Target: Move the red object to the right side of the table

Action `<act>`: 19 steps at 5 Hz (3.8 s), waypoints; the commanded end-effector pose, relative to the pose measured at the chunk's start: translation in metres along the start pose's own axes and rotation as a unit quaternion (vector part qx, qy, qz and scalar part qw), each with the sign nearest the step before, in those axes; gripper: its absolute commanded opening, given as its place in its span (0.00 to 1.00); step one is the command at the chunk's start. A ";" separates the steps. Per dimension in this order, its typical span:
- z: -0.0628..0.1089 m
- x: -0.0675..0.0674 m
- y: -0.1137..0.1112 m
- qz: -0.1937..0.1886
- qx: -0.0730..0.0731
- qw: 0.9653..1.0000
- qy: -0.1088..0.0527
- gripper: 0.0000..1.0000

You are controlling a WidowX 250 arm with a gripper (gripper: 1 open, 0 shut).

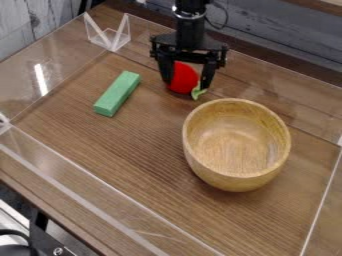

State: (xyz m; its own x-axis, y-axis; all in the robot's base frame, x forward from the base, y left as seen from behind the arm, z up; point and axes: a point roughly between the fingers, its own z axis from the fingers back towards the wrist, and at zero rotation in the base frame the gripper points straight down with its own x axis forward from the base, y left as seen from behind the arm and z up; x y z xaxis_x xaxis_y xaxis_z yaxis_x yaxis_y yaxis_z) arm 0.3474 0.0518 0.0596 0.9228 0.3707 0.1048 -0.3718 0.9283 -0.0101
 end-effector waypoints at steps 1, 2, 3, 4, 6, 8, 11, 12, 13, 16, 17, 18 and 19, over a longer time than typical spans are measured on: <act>0.010 0.015 -0.001 0.005 -0.002 1.000 -0.030 1.00; 0.003 0.018 -0.001 0.009 0.001 1.000 -0.028 1.00; -0.002 0.021 -0.002 0.012 0.002 1.000 -0.027 1.00; -0.004 0.022 -0.002 0.015 0.002 1.000 -0.025 1.00; -0.007 0.023 -0.003 0.019 0.001 1.000 -0.021 1.00; -0.007 0.024 -0.004 0.023 -0.002 1.000 -0.017 1.00; 0.001 0.025 -0.006 0.029 -0.013 0.999 -0.013 1.00; 0.007 0.025 -0.006 0.031 -0.019 0.999 -0.014 1.00; 0.004 0.026 -0.007 0.033 -0.018 0.999 -0.014 0.00; 0.028 0.023 -0.034 -0.002 -0.045 0.999 -0.010 0.00; 0.038 0.019 -0.046 -0.020 -0.057 0.998 -0.007 0.00; 0.042 0.012 -0.062 -0.041 -0.067 0.997 -0.004 0.00; 0.040 0.005 -0.082 -0.062 -0.073 0.995 0.000 0.00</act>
State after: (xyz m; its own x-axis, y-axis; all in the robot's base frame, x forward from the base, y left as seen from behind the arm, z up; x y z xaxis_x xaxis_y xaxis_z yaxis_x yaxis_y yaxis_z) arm 0.3681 -0.0232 0.0648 0.9679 0.2510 0.0100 -0.2484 0.9623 -0.1106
